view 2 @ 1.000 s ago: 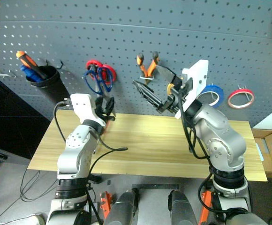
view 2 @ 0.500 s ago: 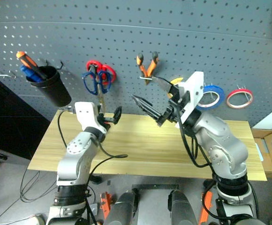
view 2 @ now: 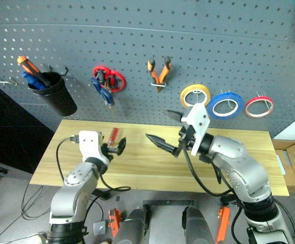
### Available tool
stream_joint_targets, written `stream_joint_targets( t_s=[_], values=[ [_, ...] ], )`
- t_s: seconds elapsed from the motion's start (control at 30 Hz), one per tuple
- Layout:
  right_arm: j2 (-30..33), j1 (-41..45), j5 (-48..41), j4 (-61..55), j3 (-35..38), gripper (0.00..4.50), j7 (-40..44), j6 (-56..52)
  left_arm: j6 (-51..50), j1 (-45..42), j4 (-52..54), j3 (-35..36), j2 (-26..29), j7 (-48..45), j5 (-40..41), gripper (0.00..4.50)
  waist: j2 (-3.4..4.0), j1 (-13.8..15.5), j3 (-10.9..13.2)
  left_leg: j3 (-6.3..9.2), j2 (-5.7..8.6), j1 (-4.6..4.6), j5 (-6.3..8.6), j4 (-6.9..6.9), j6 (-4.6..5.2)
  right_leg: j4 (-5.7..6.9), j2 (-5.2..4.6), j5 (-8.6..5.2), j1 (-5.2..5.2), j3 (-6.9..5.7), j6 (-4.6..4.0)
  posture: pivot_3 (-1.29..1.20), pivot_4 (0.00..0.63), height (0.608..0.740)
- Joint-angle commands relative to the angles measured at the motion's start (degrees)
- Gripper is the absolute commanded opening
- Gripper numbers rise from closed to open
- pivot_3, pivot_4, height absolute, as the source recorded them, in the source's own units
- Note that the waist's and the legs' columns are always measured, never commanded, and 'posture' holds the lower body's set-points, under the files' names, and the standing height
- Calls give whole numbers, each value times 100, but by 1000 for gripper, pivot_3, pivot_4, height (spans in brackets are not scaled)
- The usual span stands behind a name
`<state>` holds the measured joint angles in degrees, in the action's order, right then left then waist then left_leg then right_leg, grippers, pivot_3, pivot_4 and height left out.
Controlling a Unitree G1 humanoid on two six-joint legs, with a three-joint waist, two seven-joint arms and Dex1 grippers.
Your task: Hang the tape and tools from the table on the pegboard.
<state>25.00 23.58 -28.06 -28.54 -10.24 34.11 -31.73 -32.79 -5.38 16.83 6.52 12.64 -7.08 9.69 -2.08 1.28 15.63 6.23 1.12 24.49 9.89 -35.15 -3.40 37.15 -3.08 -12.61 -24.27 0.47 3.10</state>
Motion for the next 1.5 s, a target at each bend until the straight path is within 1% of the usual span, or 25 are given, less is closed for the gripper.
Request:
stream_joint_targets(
  t_s=[0.03, 0.1, 0.23, 0.3, 0.43, 0.6, 0.73, 0.87, 0.97, 1.1, 1.27, 1.5],
  values=[
    [23, -39, 372, 36, -288, 4500, 182, 359, -231, 122, 320, 173, 242, 152, -225, 4453, 1, 3, 1, -1, -1, -2, 0, 0, 0, 0, 0, -1, 1, 0, -4, 129, 262, 740],
    [-28, -11, 647, 158, -535, 4500, 188, 454, -395, 139, 216, 277, 418, 168, -287, 4453, 1, 2, 2, -1, -3, -8, -1, 0, 1, -1, 0, -15, 9, -1, -29, 132, 274, 740],
    [-88, 184, 950, 303, -1060, 4500, 424, 367, -558, -37, -126, 451, 742, 48, -271, 4453, 6, 2, 12, -2, -4, -10, -1, 0, 1, -3, -1, -19, 11, -2, -36, 127, 295, 740],
    [-7, 246, 1193, 416, -1346, 4500, 563, 308, -641, -159, -317, 486, 912, -13, -275, 4453, 7, 2, 28, -1, -5, -10, -1, 3, 1, -5, -1, -20, 10, -5, -37, 130, 307, 740],
    [-64, 288, 1375, 530, -1475, 4500, 678, 389, -756, -466, -672, 469, 1159, -234, -228, 4453, 10, 15, 68, 4, -5, -6, -1, 8, 1, -13, -2, -23, 9, -10, -39, 132, 333, 740],
    [-207, 402, 1547, 773, -1509, 4500, 780, 464, -849, -1057, -1350, 258, 1335, -456, -296, 4453, 12, 8, 155, 4, -6, -3, -1, 13, 1, -15, -4, -24, 5, -10, -39, 126, 353, 740],
    [-393, 562, 1472, 858, -1382, 4500, 794, 259, -783, -1677, -2213, -20, 1289, -564, -420, 4453, 14, 1, 239, 6, -9, 1, -1, 14, 1, -9, -2, -23, -2, -16, -38, 107, 379, 740],
    [-412, 592, 1536, 921, -1368, 4500, 834, 290, -417, -2119, -3056, -201, 1213, -602, -531, 4453, 11, -14, 317, 5, -7, 13, 0, 17, 1, -14, -3, -11, -12, -16, -10, 94, 385, 740],
    [-415, 536, 1538, 846, -1330, 4500, 793, 222, -142, -2342, -3597, -310, 1151, -648, -608, 4453, 6, -26, 324, 3, -6, 41, 0, 23, 1, -7, -4, -9, -49, -14, -10, 89, 387, 740],
    [-372, 412, 1488, 638, -1257, 4500, 747, 65, 256, -2739, -4432, -329, 1077, -592, -707, 4453, 4, -33, 353, 2, -6, 52, 1, 28, 0, 5, -5, -8, -71, -13, -12, 68, 402, 740],
    [-225, 262, 1444, 409, -1165, 4500, 772, -96, 662, -3085, -5175, -386, 1092, -676, -801, 4453, -1, -96, 426, -7, -6, 52, 0, 24, 0, 2, -6, -12, -73, -4, -2, 52, 411, 740],
    [-122, 209, 1423, 293, -1027, 4500, 736, -244, 862, -3363, -5740, -441, 1165, -704, -959, 4453, 1, -150, 475, -11, -7, 53, 0, 25, 0, 4, -6, -12, -77, -1, -1, 37, 423, 740]
  ],
)
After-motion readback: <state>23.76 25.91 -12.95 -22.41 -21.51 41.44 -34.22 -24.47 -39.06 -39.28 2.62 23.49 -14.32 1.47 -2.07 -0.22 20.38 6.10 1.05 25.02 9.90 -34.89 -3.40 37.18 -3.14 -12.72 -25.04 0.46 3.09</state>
